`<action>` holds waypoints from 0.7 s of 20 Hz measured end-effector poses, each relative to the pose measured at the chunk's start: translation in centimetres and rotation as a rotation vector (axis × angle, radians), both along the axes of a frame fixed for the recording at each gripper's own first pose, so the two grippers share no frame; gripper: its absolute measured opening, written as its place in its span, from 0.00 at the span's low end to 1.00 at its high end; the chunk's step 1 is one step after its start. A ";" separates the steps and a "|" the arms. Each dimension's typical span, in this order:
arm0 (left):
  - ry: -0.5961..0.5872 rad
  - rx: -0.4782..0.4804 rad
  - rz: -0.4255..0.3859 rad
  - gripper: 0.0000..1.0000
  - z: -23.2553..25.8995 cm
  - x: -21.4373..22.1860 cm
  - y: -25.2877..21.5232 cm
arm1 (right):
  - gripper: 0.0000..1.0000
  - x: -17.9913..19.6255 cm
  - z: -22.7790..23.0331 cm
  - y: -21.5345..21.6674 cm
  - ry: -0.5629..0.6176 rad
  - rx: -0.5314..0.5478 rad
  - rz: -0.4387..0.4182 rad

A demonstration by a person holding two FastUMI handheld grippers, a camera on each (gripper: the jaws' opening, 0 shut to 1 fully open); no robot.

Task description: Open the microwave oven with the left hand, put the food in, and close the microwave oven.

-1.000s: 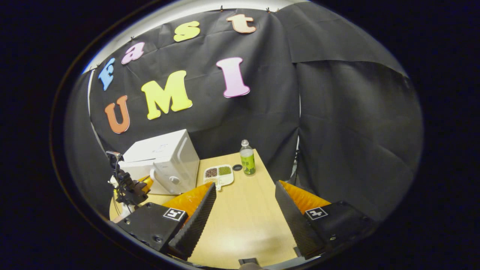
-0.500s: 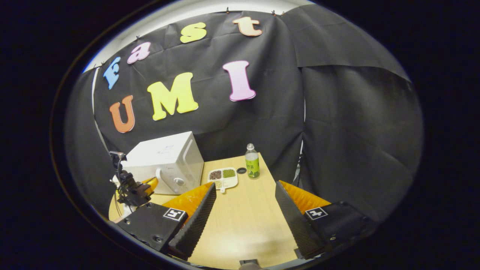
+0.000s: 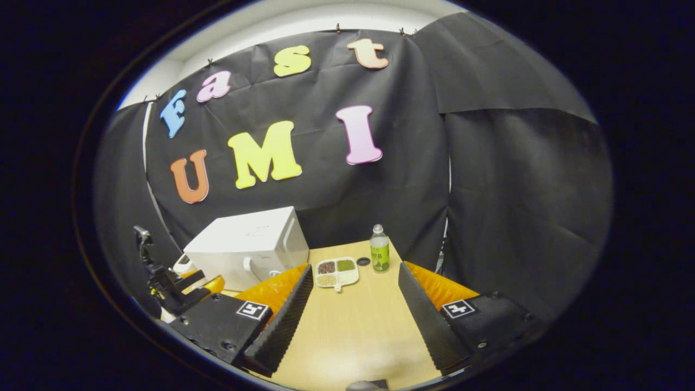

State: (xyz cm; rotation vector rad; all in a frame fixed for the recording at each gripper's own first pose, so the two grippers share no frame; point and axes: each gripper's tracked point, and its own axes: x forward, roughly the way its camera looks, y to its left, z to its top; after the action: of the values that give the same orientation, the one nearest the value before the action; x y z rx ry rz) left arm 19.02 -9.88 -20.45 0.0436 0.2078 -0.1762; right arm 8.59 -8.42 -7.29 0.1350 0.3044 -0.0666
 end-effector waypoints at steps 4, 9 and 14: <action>-0.009 -0.013 0.040 0.96 3.5 -4.9 3.4 | 0.92 -1.2 1.7 2.0 -0.061 -0.041 0.001; -0.045 -0.003 0.038 0.96 7.8 -9.9 6.7 | 1.00 -3.5 3.5 5.4 -0.143 -0.094 0.005; -0.126 0.006 0.045 0.96 13.6 -12.9 9.6 | 1.00 -5.3 6.1 9.7 -0.217 -0.116 0.042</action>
State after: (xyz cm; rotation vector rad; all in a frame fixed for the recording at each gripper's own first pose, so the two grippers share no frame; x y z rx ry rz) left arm 6.11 -0.27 -6.84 0.0558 0.0838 -0.1270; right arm 3.25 1.29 -1.19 0.0205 0.0859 -0.0270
